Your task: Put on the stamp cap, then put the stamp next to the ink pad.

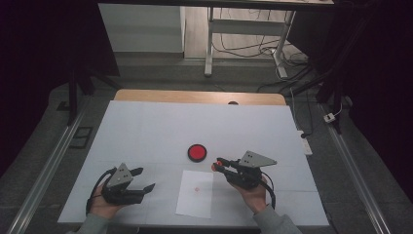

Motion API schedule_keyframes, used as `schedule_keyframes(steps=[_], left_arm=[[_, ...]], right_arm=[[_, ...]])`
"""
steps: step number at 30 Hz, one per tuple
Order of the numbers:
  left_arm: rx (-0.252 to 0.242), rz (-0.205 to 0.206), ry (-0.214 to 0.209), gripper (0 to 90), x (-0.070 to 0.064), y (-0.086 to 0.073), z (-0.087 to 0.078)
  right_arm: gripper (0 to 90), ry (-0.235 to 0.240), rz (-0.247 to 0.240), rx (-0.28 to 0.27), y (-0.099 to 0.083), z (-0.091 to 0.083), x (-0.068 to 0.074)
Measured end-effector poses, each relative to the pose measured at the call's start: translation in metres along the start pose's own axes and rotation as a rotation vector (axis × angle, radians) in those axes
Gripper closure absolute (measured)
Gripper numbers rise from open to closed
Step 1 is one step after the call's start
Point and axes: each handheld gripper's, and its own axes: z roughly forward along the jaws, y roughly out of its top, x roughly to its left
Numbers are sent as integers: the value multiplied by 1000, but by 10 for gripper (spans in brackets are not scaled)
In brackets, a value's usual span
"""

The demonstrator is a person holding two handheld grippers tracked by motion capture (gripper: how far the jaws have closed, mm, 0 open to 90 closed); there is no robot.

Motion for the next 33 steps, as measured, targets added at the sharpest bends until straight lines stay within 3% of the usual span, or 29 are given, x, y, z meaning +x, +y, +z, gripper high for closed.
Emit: schedule_keyframes(steps=[18,33], left_arm=[[22,-2,-9,283,1,-2,4],[32,1,-14,280,1,-3,6]], right_arm=[[721,-54,8,40,-3,13,-14],[719,-110,41,117,-9,35,-33]])
